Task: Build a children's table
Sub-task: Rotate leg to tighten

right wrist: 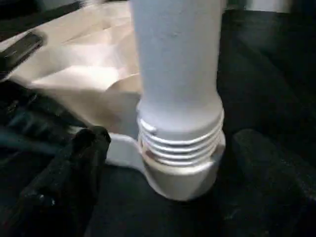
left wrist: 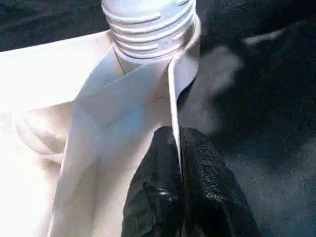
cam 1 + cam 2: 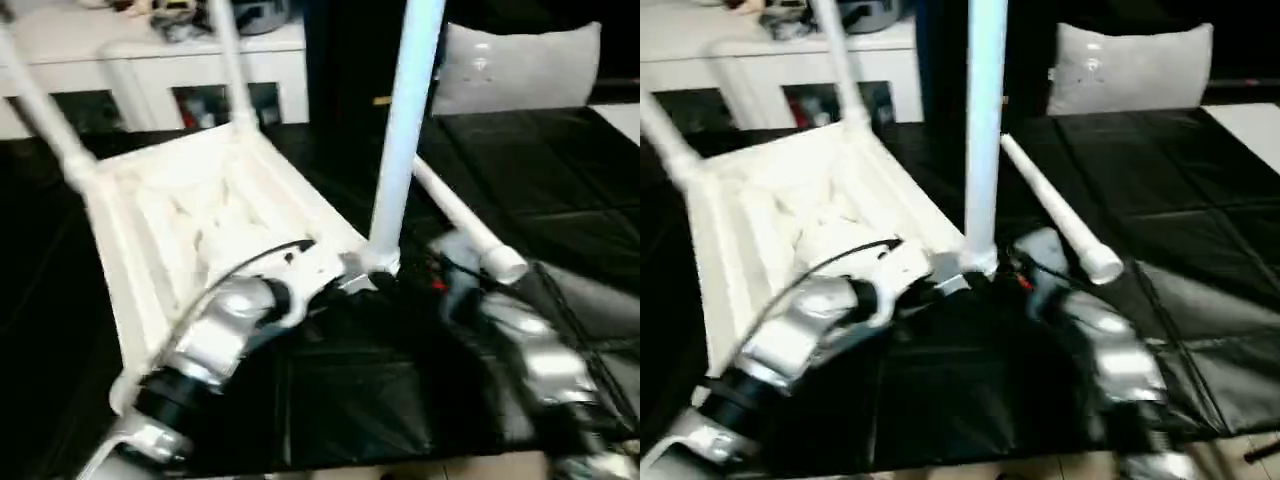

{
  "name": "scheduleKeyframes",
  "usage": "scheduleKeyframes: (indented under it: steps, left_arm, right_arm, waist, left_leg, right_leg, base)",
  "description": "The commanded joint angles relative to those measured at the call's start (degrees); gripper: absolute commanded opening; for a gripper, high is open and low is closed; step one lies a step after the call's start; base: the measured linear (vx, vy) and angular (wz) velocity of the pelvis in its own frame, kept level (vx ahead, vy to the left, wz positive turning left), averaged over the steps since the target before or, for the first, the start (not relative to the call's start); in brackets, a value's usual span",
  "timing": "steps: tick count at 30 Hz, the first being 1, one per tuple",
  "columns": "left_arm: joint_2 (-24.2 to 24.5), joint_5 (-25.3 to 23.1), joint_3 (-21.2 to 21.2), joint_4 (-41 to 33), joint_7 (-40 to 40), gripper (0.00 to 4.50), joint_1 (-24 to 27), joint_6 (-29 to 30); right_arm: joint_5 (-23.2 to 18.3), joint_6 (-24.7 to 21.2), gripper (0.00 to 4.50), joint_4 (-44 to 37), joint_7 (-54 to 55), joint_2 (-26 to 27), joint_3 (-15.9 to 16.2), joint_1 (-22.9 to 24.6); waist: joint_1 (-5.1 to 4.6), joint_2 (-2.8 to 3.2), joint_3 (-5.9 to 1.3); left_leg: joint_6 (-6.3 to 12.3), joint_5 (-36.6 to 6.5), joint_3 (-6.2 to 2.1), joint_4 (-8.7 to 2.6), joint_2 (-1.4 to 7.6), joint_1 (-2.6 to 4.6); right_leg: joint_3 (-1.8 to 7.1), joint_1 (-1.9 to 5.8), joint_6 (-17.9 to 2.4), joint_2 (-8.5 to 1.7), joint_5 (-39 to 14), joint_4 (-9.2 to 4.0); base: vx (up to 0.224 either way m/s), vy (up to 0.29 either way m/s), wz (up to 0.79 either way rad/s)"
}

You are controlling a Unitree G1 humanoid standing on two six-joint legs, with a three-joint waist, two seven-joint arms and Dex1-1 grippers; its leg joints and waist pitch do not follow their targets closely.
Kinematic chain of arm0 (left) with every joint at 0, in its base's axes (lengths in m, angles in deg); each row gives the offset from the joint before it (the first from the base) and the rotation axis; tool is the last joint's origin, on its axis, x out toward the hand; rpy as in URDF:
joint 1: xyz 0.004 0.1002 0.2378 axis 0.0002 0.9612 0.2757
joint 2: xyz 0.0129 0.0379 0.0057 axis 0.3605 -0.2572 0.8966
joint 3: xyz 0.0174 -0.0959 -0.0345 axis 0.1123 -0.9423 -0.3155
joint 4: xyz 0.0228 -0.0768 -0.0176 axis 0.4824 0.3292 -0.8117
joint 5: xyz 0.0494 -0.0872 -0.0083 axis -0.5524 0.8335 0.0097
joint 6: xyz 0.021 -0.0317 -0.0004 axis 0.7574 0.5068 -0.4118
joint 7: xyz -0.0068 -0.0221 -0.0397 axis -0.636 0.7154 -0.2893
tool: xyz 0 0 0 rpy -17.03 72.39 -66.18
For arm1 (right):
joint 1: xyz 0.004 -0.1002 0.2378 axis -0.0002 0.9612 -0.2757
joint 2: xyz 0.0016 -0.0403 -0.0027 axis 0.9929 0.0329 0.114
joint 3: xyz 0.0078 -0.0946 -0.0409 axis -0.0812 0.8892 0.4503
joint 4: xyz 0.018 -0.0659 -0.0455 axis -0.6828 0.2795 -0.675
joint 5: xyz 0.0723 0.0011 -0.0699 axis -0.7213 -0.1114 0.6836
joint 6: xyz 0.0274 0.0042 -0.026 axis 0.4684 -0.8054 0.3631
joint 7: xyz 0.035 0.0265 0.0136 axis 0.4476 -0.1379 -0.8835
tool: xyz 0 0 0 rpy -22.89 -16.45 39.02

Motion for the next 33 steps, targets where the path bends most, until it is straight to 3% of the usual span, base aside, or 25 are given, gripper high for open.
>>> scheduleKeyframes:
  steps: [1,5,9,11,12,14,21,26,27,33]
  left_arm:
    - [1.45,1.2,2.03,-0.89,5.56,0.0,-0.75,-5.47]
    - [4.06,1.94,3.65,0.25,11.54,0.0,-0.86,-9.5]
    - [7.85,2.69,5.69,3.49,21.42,0.0,-2.22,-15.46]
    - [8.02,2.65,5.8,3.7,21.85,0.0,-2.4,-15.75]
    - [8.28,2.67,5.98,4.16,22.57,0.0,-2.72,-16.39]
    - [8.86,2.33,6.51,5.27,23.66,0.0,-3.5,-18.0]
    - [9.44,1.67,7.32,8.83,26.77,0.0,-5.47,-22.45]
    - [9.03,1.81,7.43,10.3,27.1,0.0,-5.97,-23.86]
    - [8.97,1.82,7.42,10.53,27.03,0.0,-6.01,-23.97]
    - [8.87,1.8,7.04,11.38,27.0,0.0,-5.78,-24.57]
  right_arm:
    - [-1.11,0.97,4.45,-1.9,-4.38,-2.23,0.36,0.16]
    - [-0.77,1.88,4.45,-1.97,-8.7,-5.3,1.33,-0.12]
    - [-0.91,3.09,4.45,-1.13,-18.38,-8.76,4.9,-1.77]
    - [-0.99,3.05,4.45,-1.11,-19.14,-8.92,5.22,-1.86]
    - [-1.1,2.97,4.45,-1.04,-20.21,-9.17,5.74,-2.01]
    - [-1.4,2.53,4.45,-0.76,-22.35,-9.58,6.77,-2.3]
    - [-1.26,2.56,3.85,1.07,-25.39,-8.96,8.75,-3.86]
    - [-1.5,2.46,3.52,1.64,-26.22,-8.49,9.27,-4.48]
    - [-1.61,2.26,3.19,1.58,-26.42,-8.54,9.37,-4.44]
    - [-1.6,1.6,2.84,1.04,-27.07,-8.45,9.65,-3.66]
  waist:
    - [0.31,-0.61,-3.93]
    - [1.27,-0.63,-4.07]
    - [1.97,-0.72,-4.04]
    - [2.18,-0.67,-4.01]
    - [2.45,-1.01,-3.88]
    - [2.69,-0.85,-3.91]
    - [2.47,-1.12,-3.86]
    - [2.59,-1.0,-4.12]
    - [2.63,-0.98,-4.11]
    - [2.68,-1.04,-3.95]
  left_leg:
    - [5.41,-11.29,-0.25,-3.78,1.79,0.36]
    - [5.26,-10.33,-0.11,-3.64,1.9,0.56]
    - [5.32,-10.92,-0.05,-3.63,2.01,0.36]
    - [5.12,-11.11,-0.05,-3.65,2.14,0.47]
    - [4.7,-11.79,-0.01,-3.7,2.15,0.56]
    - [4.3,-12.5,-0.16,-3.76,2.2,0.54]
    - [3.62,-12.63,-0.17,-3.8,2.06,0.39]
    - [3.99,-10.78,-0.19,-3.66,2.22,0.29]
    - [4.05,-10.77,-0.12,-3.64,2.22,0.35]
    - [3.61,-12.06,-0.13,-3.74,2.14,0.4]
  right_leg:
    - [2.75,3.42,-9.21,-3.16,-18.38,-3.71]
    - [2.89,3.19,-9.92,-3.17,-16.99,-3.43]
    - [2.93,3.27,-10.04,-3.24,-17.62,-3.1]
    - [3.0,3.19,-10.03,-3.33,-17.97,-3.06]
    - [3.02,3.07,-9.98,-3.36,-19.25,-3.21]
    - [3.0,3.12,-9.7,-3.43,-20.44,-3.14]
    - [3.08,3.22,-8.84,-3.53,-22.38,-3.25]
    - [3.13,3.25,-10.24,-3.46,-18.48,-2.75]
    - [3.16,3.23,-10.48,-3.48,-18.09,-2.73]
    - [3.08,3.25,-9.35,-3.56,-21.59,-3.15]
  base:
    - [0.0,0.0,0.0]
    - [0.0,0.0,0.0]
    - [0.0,0.0,0.0]
    - [0.0,0.0,0.0]
    - [0.0,0.0,0.0]
    - [0.0,0.0,0.0]
    - [0.0,0.0,0.0]
    - [0.0,0.0,0.0]
    - [0.0,0.0,0.0]
    - [0.0,0.0,0.0]
